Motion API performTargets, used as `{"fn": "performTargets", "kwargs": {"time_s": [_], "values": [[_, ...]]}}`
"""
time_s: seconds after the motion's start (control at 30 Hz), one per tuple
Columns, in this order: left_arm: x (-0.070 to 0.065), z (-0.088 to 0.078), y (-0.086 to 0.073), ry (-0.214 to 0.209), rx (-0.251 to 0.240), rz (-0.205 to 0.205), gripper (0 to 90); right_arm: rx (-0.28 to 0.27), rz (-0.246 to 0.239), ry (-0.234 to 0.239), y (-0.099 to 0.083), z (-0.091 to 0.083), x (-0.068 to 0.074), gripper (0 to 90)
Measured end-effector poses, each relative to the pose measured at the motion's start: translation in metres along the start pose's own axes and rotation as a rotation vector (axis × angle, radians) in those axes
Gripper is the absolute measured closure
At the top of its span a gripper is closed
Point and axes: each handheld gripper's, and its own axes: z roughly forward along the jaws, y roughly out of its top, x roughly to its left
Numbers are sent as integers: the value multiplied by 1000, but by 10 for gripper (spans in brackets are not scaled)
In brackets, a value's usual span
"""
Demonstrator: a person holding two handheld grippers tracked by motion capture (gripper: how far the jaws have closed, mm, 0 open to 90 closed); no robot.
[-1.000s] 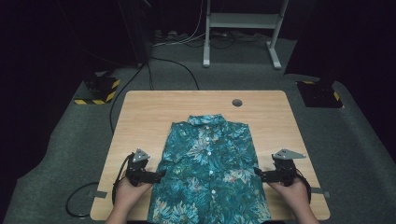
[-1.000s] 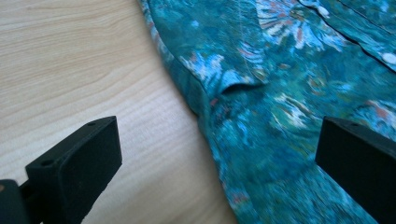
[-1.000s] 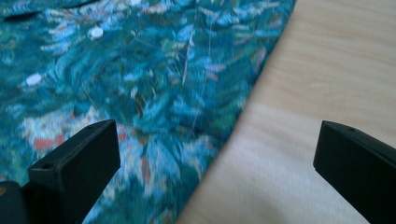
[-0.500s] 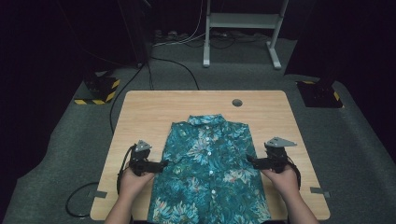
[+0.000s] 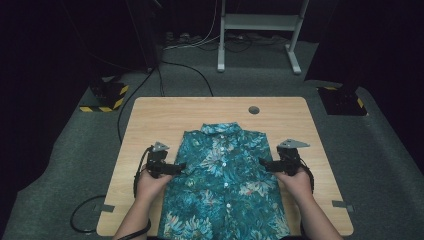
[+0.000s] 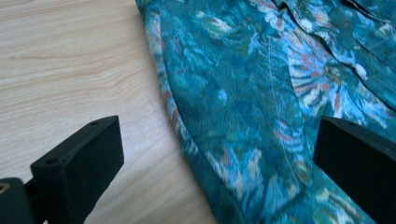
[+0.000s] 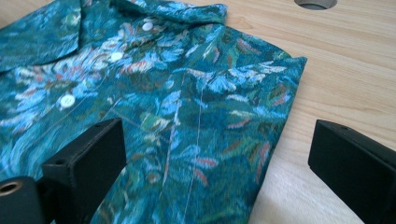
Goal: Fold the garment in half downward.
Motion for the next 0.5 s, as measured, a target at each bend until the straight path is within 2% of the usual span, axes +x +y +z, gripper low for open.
{"fn": "performTargets", "kwargs": {"time_s": [0.2,0.33,0.5], "values": [[2,9,8,9,8,-12,25,9,-15,-13,5,9,-1,53],[4,17,14,17,23,-7,28,23,3,-18,5,15,-6,58],[13,32,22,22,40,-25,30,37,21,-23,8,24,-13,84]]}}
